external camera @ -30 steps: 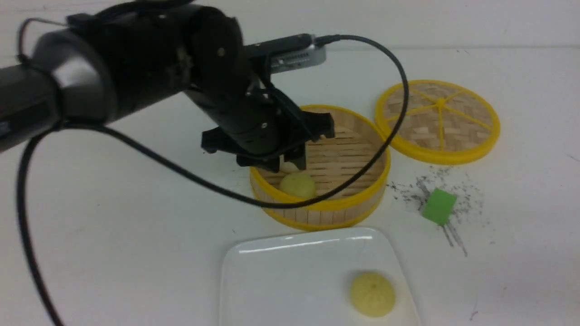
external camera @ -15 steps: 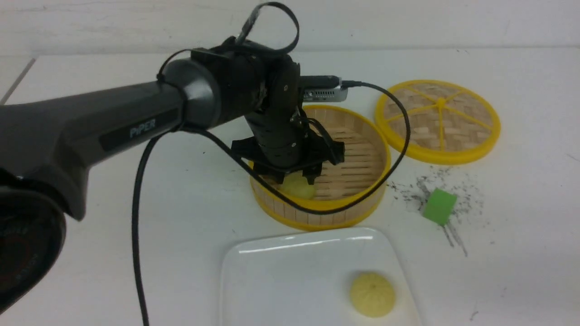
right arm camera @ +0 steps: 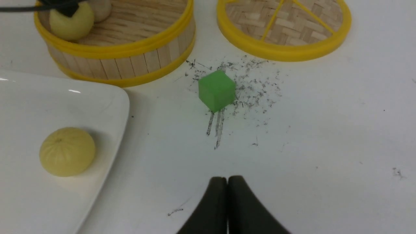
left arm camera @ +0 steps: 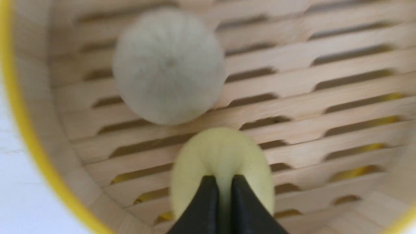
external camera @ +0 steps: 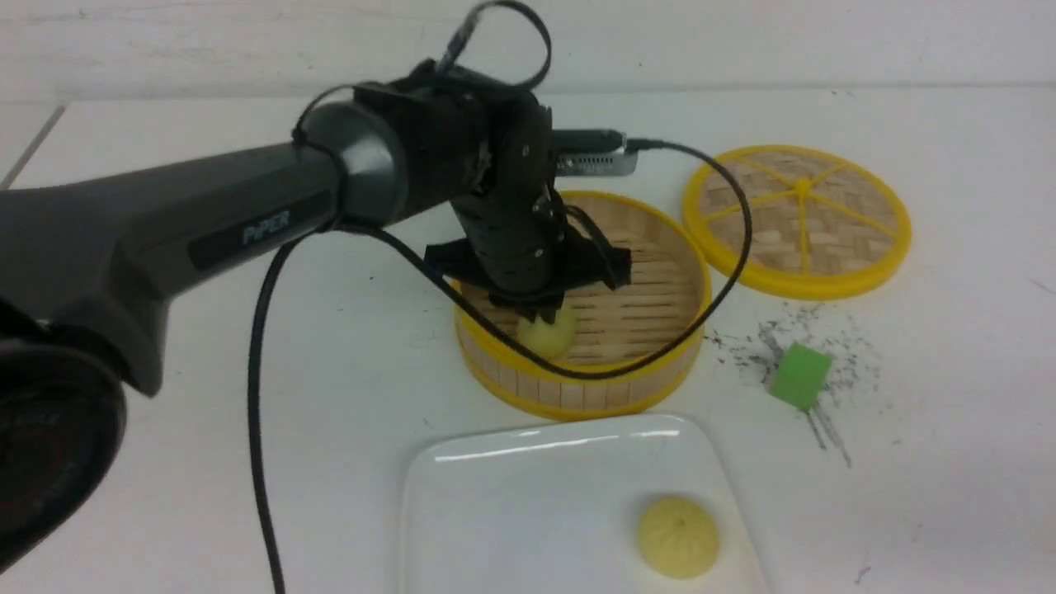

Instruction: Put the steamed buns into the plate on the white tablecloth.

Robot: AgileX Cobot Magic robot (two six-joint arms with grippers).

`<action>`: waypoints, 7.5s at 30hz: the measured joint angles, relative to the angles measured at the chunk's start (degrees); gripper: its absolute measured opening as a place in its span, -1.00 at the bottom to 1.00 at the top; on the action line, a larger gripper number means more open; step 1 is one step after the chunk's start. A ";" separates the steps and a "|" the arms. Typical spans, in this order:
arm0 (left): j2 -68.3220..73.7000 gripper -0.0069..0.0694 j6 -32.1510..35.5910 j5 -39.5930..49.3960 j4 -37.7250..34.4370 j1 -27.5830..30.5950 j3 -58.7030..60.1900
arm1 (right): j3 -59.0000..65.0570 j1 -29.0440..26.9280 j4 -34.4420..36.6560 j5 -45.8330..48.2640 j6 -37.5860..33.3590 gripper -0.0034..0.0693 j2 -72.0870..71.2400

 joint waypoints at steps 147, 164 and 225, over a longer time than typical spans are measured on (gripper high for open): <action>-15.73 -0.49 7.70 -1.46 -20.54 2.09 34.08 | 0.05 0.00 4.05 -0.93 0.00 -0.39 0.00; -19.89 0.56 8.78 0.55 -15.37 2.09 26.74 | -4.59 0.00 4.73 3.06 0.00 -0.34 0.00; -20.34 -0.81 9.26 -4.38 -5.08 2.09 25.03 | 6.51 -0.05 -0.62 -21.00 7.94 -0.93 -20.26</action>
